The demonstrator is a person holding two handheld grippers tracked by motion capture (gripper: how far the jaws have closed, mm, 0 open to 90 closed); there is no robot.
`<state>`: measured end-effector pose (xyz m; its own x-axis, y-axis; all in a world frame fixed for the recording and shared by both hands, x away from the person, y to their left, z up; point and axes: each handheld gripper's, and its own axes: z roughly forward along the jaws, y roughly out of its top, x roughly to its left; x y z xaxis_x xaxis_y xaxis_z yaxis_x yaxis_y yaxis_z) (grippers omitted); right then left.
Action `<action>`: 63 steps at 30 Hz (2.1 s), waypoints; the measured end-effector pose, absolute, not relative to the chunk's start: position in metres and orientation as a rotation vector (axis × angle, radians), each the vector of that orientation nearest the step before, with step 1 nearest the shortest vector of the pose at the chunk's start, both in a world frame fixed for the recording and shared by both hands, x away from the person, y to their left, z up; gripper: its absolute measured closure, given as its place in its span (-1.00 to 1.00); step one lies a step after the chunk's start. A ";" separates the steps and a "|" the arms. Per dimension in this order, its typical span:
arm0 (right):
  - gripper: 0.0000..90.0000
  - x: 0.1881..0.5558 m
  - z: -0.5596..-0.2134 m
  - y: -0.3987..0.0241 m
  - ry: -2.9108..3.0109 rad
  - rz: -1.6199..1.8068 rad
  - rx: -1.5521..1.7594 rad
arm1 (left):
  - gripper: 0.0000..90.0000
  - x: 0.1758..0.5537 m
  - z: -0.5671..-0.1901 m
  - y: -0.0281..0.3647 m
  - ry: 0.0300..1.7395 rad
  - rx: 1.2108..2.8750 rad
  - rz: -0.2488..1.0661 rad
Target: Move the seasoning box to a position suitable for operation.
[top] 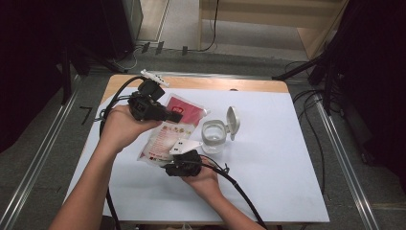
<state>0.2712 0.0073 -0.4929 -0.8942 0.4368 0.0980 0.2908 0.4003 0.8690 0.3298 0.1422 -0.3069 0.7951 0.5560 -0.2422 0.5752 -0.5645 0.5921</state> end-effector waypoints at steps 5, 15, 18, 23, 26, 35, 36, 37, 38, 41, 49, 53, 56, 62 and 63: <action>0.12 0.272 -0.492 0.002 2.490 1.547 0.683 | 0.68 0.327 -0.315 0.141 0.817 2.311 -0.041; 0.12 0.265 -0.500 -0.007 2.509 1.554 0.646 | 0.90 0.324 -0.328 0.141 0.843 2.355 -0.092; 0.12 0.264 -0.500 -0.005 2.523 1.556 0.648 | 0.97 0.324 -0.328 0.135 0.850 2.371 -0.085; 0.09 0.266 -0.499 -0.005 2.547 1.561 0.653 | 1.00 0.327 -0.329 0.126 0.870 2.376 -0.077; -0.01 0.267 -0.499 -0.004 2.563 1.544 0.654 | 1.00 0.327 -0.329 0.122 0.887 2.368 -0.073; 0.15 0.263 -0.494 -0.007 2.489 1.634 0.683 | 0.76 0.325 -0.336 0.117 0.858 2.384 -0.076; 0.17 0.263 -0.492 -0.008 2.477 1.660 0.685 | 0.68 0.323 -0.337 0.117 0.846 2.389 -0.049; 0.18 0.262 -0.490 -0.009 2.468 1.677 0.687 | 0.66 0.322 -0.336 0.119 0.825 2.379 -0.038; 0.18 0.263 -0.489 -0.010 2.463 1.694 0.690 | 0.62 0.321 -0.335 0.122 0.820 2.365 -0.044; 0.18 0.263 -0.488 -0.011 2.471 1.699 0.698 | 0.55 0.321 -0.333 0.127 0.817 2.367 -0.043; 0.18 0.261 -0.490 -0.011 2.462 1.695 0.693 | 0.62 0.319 -0.330 0.138 0.827 2.331 -0.072; 0.18 0.261 -0.490 -0.011 2.470 1.679 0.676 | 0.70 0.319 -0.326 0.143 0.836 2.338 -0.068; 0.18 0.262 -0.492 -0.013 2.477 1.653 0.671 | 0.66 0.319 -0.323 0.147 0.848 2.316 -0.068; 0.18 0.260 -0.497 -0.014 2.491 1.645 0.672 | 0.77 0.319 -0.323 0.151 0.859 2.346 -0.077; 0.18 0.260 -0.497 -0.014 2.492 1.649 0.677 | 0.86 0.319 -0.323 0.151 0.854 2.347 -0.095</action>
<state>0.2598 -0.0143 -0.4970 -0.8995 0.4007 0.1744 0.3172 0.3241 0.8913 0.3193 0.1512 -0.3227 0.7872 0.5549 -0.2692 0.6006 -0.5904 0.5392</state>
